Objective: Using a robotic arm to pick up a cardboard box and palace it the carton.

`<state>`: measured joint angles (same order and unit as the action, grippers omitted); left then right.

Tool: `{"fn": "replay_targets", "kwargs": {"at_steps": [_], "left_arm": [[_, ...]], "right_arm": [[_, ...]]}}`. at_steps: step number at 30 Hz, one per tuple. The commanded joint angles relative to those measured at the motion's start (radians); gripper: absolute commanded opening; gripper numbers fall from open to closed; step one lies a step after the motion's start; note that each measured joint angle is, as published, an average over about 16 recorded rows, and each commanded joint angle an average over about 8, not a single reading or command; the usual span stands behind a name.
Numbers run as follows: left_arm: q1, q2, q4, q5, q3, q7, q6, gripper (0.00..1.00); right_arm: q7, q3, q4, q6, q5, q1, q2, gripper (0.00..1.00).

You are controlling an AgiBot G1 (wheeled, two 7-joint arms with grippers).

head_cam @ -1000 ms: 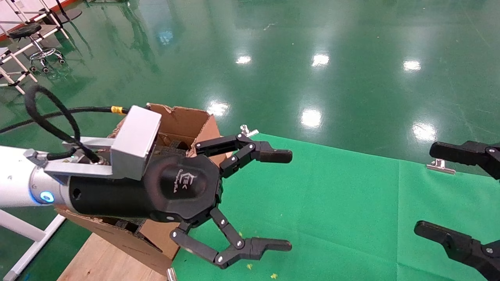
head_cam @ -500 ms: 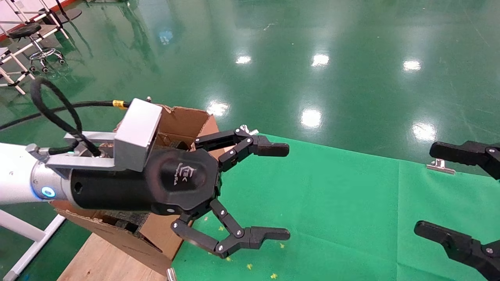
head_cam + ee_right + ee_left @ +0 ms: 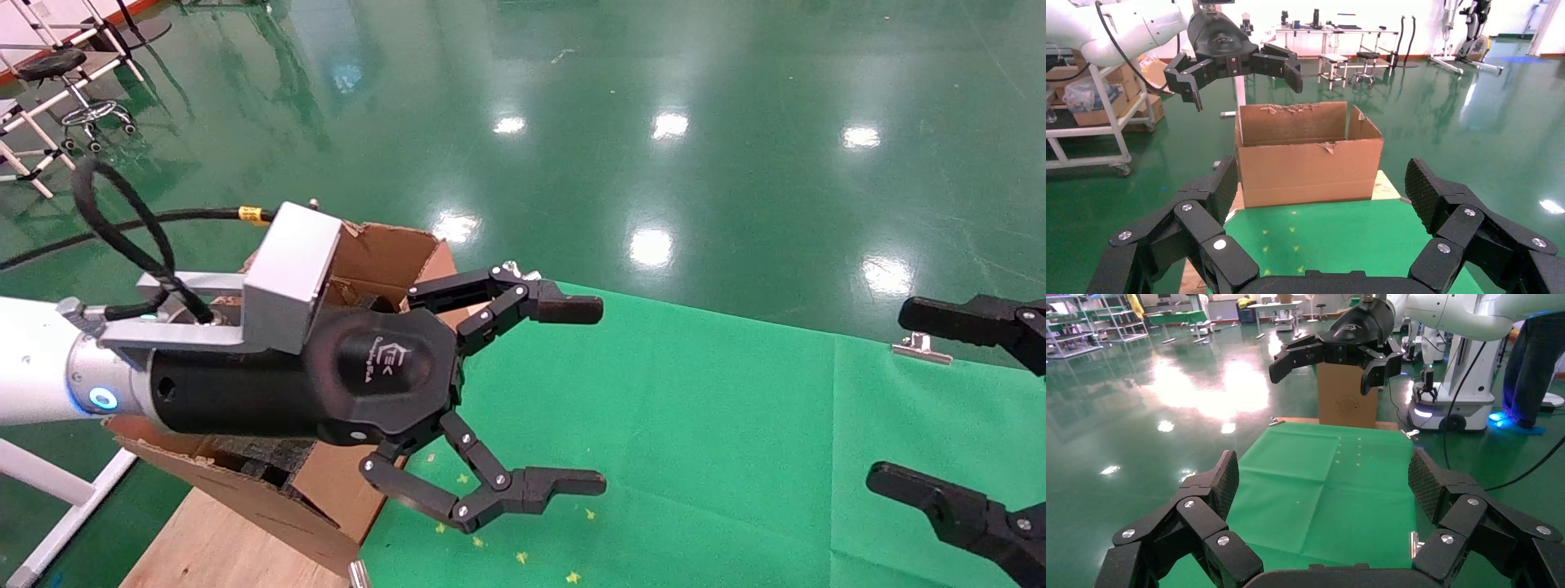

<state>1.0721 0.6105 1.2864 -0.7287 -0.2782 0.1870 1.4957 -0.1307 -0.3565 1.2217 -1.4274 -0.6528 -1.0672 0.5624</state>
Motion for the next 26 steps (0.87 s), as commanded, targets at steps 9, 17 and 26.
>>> {"fn": "replay_targets", "kwargs": {"at_steps": [9,17,26], "left_arm": [[0.002,0.001,-0.002,-0.001,-0.001,0.001,0.000,1.00],[0.002,0.001,-0.003,-0.002,-0.002,0.001,-0.001,1.00],[0.003,0.001,-0.003,-0.002,-0.002,0.001,-0.001,1.00]], "right_arm": [[0.000,0.000,0.000,0.000,0.000,0.000,0.000,1.00],[0.000,0.000,0.000,0.000,0.000,0.000,0.000,1.00],[0.000,0.000,0.000,0.000,0.000,0.000,0.000,1.00]]}}
